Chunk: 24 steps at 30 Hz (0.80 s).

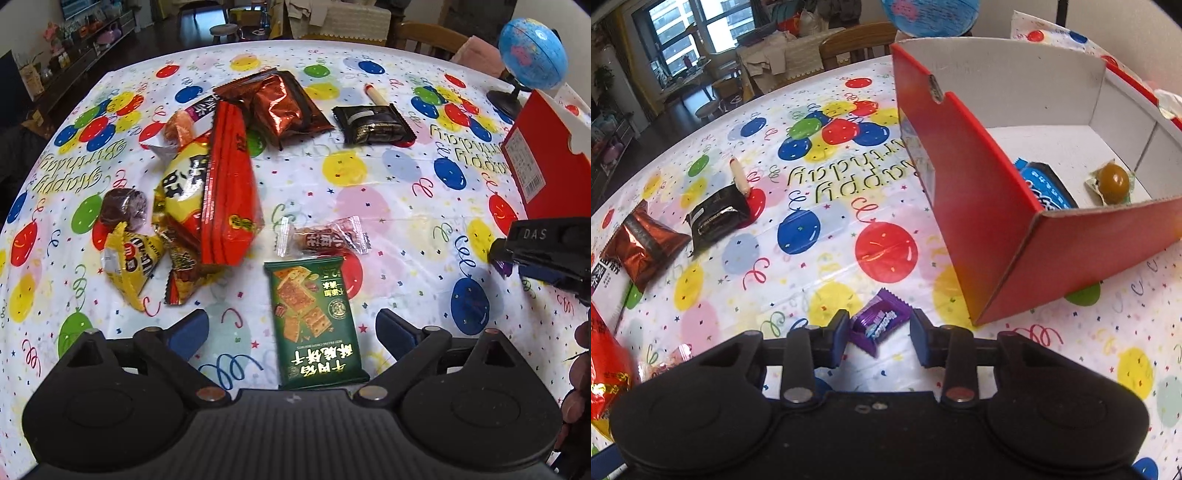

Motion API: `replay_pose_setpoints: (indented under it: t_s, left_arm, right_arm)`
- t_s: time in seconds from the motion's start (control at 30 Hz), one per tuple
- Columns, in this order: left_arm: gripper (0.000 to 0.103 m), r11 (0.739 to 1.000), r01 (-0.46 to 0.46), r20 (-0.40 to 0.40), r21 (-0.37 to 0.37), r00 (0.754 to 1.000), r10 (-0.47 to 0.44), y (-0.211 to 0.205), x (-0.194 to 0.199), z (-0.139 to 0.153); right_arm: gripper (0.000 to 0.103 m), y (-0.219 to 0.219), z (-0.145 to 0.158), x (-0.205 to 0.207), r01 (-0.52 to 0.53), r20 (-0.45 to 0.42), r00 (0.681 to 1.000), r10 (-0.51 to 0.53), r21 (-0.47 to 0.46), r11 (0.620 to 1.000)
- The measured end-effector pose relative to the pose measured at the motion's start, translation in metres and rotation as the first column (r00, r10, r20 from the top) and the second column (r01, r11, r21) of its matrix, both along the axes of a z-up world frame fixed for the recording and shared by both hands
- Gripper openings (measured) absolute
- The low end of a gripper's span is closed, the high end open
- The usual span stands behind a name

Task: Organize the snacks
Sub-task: 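Grasp the green cracker packet with the left tool while the right tool grasps the purple candy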

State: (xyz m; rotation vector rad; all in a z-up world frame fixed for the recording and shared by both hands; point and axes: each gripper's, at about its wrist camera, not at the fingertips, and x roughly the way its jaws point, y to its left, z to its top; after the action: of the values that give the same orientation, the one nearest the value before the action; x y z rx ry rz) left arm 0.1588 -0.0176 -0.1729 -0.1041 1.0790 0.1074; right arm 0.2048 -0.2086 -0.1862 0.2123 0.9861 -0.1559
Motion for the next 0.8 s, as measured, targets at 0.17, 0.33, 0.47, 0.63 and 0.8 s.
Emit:
replay_pose_setpoints:
  t_s: [0.17, 0.33, 0.47, 0.63, 0.8]
  left_arm:
    - [0.074, 1.0, 0.003, -0.015, 0.026, 1.0, -0.002, -0.003, 0.003, -0.005]
    - [0.06, 1.0, 0.018, -0.005, 0.025, 1.0, -0.018, -0.008, 0.001, -0.005]
    - [0.046, 0.999, 0.028, 0.003, 0.025, 1.0, -0.028, -0.008, -0.001, -0.003]
    - [0.044, 1.0, 0.026, -0.003, 0.004, 1.0, -0.026, -0.002, -0.003, -0.002]
    - [0.044, 0.999, 0.026, -0.003, -0.024, 1.0, -0.026, 0.003, -0.009, 0.004]
  right_arm:
    - [0.025, 0.001, 0.0, 0.0, -0.031, 0.001, 1.0, 0.031, 0.0, 1.0]
    - [0.02, -0.001, 0.001, -0.003, -0.053, 0.009, 0.999, 0.053, 0.024, 0.998]
    - [0.019, -0.005, 0.001, -0.008, -0.067, 0.018, 0.998, 0.067, 0.038, 0.997]
    - [0.019, -0.007, 0.005, -0.016, -0.088, 0.03, 0.996, 0.087, 0.04, 0.995]
    - [0.019, -0.009, 0.016, -0.028, -0.112, 0.046, 0.993, 0.109, 0.054, 0.992]
